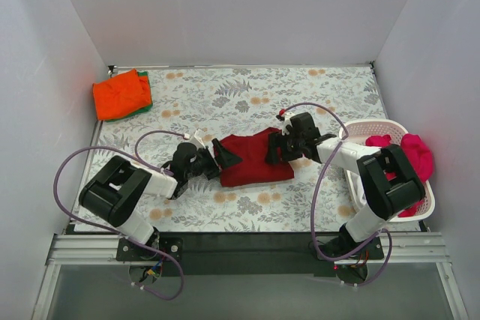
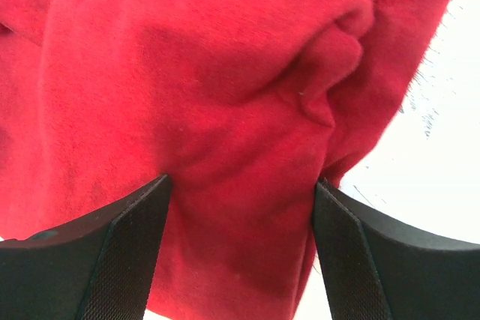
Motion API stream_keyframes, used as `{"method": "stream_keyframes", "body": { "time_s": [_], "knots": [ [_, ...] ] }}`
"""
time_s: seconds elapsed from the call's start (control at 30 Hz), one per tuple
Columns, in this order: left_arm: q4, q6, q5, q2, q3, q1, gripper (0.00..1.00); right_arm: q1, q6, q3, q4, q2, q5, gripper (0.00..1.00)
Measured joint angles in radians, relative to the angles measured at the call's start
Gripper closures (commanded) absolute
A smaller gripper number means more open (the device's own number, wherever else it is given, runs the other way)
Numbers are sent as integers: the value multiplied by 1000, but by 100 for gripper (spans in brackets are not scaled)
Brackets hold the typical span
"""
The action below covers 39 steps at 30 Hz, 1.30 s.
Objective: Fold and stack the t-shirts
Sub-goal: Fold the tshirt
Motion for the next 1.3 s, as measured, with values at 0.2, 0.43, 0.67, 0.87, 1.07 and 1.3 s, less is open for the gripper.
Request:
{"method": "stream_keyframes", "body": {
  "time_s": [0.2, 0.43, 0.67, 0.87, 1.07, 1.3],
  "knots": [
    [50, -5, -15, 67, 43, -44, 2, 29, 8, -3, 56, 19, 3, 36],
    [79, -10, -37, 126, 87, -77, 19, 55, 10, -2, 94, 33, 6, 37],
    [68, -6, -73, 194, 118, -90, 86, 60, 11, -2, 107, 38, 6, 38],
    [53, 2, -78, 249, 157, -98, 100, 65, 12, -4, 112, 38, 10, 38],
    [-28, 48, -89, 234, 197, -101, 100, 66, 13, -19, 129, 30, 18, 38],
    [-357, 223, -181, 135, 309, -56, 100, 71, 3, -5, 82, 19, 45, 34]
  ]
}}
